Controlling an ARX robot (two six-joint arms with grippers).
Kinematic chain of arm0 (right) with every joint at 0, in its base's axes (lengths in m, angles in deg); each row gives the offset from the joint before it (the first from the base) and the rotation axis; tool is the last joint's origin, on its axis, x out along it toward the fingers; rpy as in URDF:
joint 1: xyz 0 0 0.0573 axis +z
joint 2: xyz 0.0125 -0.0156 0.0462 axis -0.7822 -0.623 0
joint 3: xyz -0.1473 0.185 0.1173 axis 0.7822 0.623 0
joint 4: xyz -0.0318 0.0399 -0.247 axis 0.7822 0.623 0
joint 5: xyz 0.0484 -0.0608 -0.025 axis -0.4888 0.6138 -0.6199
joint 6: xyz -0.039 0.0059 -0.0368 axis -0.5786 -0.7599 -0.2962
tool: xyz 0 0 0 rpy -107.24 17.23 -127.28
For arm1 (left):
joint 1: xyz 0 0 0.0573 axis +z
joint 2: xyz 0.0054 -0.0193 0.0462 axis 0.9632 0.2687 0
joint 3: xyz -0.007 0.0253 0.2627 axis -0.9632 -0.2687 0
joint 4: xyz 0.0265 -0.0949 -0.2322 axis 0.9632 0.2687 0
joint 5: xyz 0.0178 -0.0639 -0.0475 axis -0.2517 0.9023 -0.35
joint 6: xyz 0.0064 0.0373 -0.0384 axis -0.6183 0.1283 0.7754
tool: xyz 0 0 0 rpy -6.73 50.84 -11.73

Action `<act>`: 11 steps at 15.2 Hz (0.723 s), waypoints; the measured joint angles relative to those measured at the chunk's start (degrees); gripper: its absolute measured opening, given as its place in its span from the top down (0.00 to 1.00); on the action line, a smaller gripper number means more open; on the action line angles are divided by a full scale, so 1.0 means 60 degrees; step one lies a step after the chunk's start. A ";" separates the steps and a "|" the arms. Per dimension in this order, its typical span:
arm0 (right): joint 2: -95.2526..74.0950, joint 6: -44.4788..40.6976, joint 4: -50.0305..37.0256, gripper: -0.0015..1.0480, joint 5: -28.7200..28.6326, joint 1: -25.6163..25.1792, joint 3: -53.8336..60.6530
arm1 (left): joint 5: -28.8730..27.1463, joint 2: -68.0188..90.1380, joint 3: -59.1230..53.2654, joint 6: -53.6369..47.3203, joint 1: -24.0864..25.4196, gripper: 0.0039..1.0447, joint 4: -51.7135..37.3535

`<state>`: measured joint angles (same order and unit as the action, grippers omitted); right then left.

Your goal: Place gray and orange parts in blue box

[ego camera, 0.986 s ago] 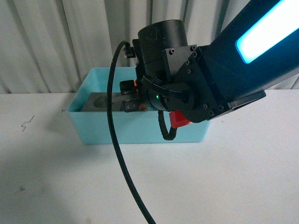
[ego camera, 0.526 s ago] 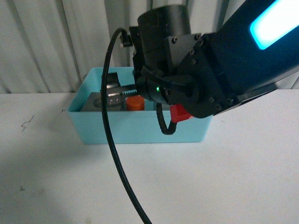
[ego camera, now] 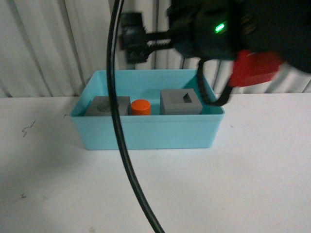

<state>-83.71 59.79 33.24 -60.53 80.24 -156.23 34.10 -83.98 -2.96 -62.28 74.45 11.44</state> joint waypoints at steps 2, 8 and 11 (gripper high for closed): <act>0.2845 0.0525 0.0670 0.06 0.1158 -0.0244 0.2685 | 0.0000 0.0000 0.0000 0.0000 0.0000 0.06 0.0000; 0.6943 0.4393 0.2794 0.10 0.3716 0.1180 0.6750 | -0.0004 0.0000 0.0000 0.0000 0.0000 0.06 0.0000; 0.8043 0.0936 -0.2900 0.44 0.3493 -0.0186 0.9624 | -0.0025 0.0000 0.0000 0.0000 0.0000 0.06 -0.0004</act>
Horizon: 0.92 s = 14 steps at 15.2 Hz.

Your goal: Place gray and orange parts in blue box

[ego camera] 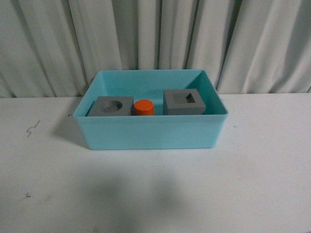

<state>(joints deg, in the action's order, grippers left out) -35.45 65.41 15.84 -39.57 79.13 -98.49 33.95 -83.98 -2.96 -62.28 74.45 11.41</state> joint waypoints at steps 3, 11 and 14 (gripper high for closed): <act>0.2018 -0.1049 0.0852 0.82 -0.1413 -0.1333 0.0703 | 0.0025 0.0000 0.0000 0.0000 0.0000 0.06 0.0004; 0.5785 -0.1228 0.3544 0.98 -0.3581 -0.3519 0.1461 | 0.0025 0.0000 0.0000 0.0000 0.0000 0.06 0.0007; 0.6204 -0.1257 0.3963 0.98 -0.4408 -0.4171 0.1464 | 0.0025 0.0000 0.0000 0.0000 0.0000 0.06 0.0004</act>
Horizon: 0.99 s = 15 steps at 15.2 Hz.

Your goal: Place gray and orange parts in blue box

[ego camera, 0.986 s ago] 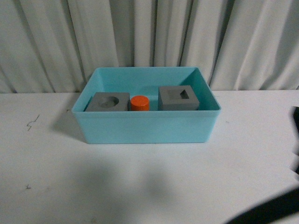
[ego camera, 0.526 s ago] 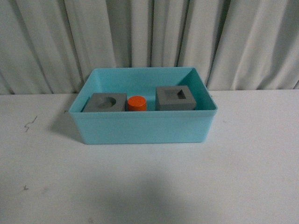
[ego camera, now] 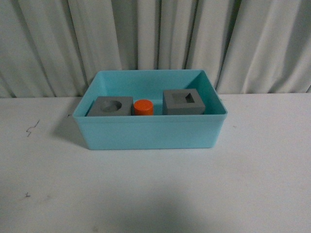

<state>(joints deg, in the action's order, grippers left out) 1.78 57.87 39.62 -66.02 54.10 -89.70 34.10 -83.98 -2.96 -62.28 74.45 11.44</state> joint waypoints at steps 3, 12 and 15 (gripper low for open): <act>0.0339 0.0000 0.0208 0.98 -0.0124 -0.0484 0.0000 | -0.0007 0.0000 0.0000 0.0000 0.0000 0.06 0.0000; 0.2135 0.0000 0.2029 0.98 -0.0277 -0.0441 0.0000 | 0.0000 0.0000 0.0000 0.0000 0.0000 0.06 0.0000; 0.2983 0.0000 0.3220 0.98 -0.0273 -0.0441 -0.0011 | 0.0000 0.0000 0.0000 0.0000 0.0000 0.06 0.0000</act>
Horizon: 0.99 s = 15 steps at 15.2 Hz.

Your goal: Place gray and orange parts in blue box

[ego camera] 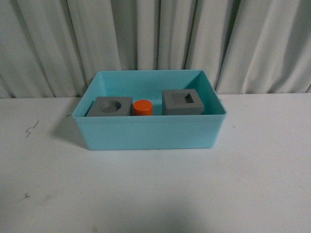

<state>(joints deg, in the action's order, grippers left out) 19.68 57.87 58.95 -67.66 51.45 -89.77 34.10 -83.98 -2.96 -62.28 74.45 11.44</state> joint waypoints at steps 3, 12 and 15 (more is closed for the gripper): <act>0.1082 -0.0004 0.0911 0.98 -0.0022 0.0000 0.0007 | -0.0004 0.0000 0.0000 0.0000 0.0000 0.06 -0.0004; 0.1082 -0.0007 0.0834 0.52 -0.0022 0.0000 0.0007 | 0.0000 0.0000 0.0000 0.0000 0.0000 0.06 0.0000; 0.1082 -0.0004 0.0834 0.18 -0.0025 0.0000 0.0007 | 0.0000 0.0000 0.0000 0.0000 0.0000 0.06 0.0000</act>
<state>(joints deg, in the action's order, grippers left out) 26.17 57.85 63.95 -67.81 51.45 -89.72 34.10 -83.98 -2.96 -62.28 74.45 11.44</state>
